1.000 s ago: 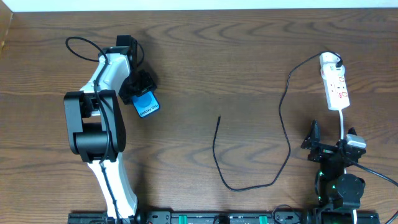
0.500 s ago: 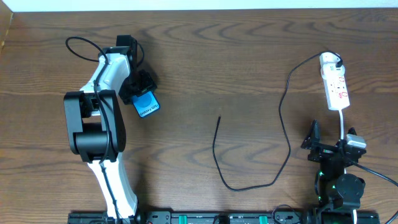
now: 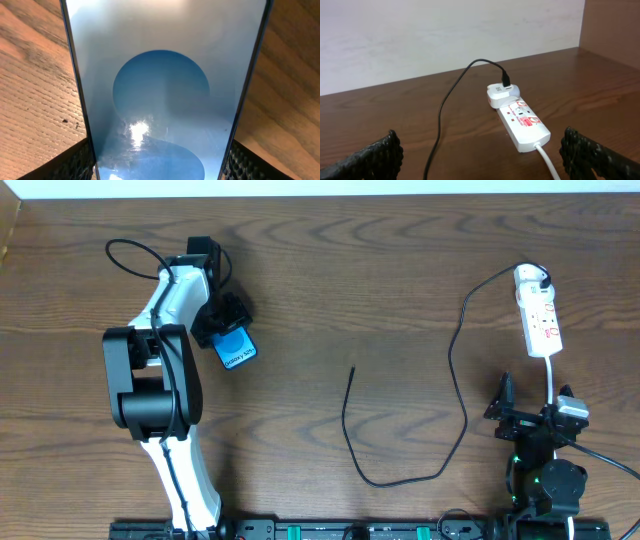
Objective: Plug charger to phone and switch on socket
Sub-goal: 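Close the left gripper on the blue phone's lower end, then lift the phone with the left gripper and tilt it upright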
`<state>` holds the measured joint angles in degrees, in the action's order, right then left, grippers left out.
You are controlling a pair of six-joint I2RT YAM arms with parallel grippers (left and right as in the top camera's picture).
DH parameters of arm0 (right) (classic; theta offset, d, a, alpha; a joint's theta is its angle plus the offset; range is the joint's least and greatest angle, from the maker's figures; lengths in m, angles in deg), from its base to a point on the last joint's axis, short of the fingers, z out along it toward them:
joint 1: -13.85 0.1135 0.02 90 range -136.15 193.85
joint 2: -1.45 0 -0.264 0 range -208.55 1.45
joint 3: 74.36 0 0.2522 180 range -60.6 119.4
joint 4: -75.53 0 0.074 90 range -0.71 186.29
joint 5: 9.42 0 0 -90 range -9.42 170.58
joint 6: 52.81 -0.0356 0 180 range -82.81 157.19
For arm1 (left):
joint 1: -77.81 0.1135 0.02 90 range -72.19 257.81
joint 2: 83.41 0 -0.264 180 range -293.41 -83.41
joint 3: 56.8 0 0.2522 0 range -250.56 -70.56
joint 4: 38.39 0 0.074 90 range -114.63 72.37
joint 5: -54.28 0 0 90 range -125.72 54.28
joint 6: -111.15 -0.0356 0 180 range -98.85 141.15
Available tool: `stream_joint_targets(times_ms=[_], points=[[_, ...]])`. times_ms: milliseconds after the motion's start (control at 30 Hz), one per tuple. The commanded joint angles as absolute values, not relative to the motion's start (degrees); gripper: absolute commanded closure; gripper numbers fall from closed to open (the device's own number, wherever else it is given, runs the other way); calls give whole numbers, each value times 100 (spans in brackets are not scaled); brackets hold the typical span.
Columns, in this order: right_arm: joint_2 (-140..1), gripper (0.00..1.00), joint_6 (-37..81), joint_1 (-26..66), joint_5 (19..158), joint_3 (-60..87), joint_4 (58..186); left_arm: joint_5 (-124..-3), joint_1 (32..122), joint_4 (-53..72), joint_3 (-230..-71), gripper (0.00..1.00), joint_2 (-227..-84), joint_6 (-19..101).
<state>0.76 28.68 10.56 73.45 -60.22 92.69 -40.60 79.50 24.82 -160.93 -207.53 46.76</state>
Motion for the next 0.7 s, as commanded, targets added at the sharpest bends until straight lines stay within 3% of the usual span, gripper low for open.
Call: stream_joint_targets(times_ms=[0,500,667], points=[[107,1,2850,1085,7321,-6029,9291,-4126,7937,2541,-16215,93,-20462,4632],[107,1,2850,1085,7323,-6029,9291,-4137,7937,2662,-16231,93,-19476,4637],[107,1,2850,1085,7323,-6029,9291,-4696,7939,2819,-16231,93,-19120,4652]])
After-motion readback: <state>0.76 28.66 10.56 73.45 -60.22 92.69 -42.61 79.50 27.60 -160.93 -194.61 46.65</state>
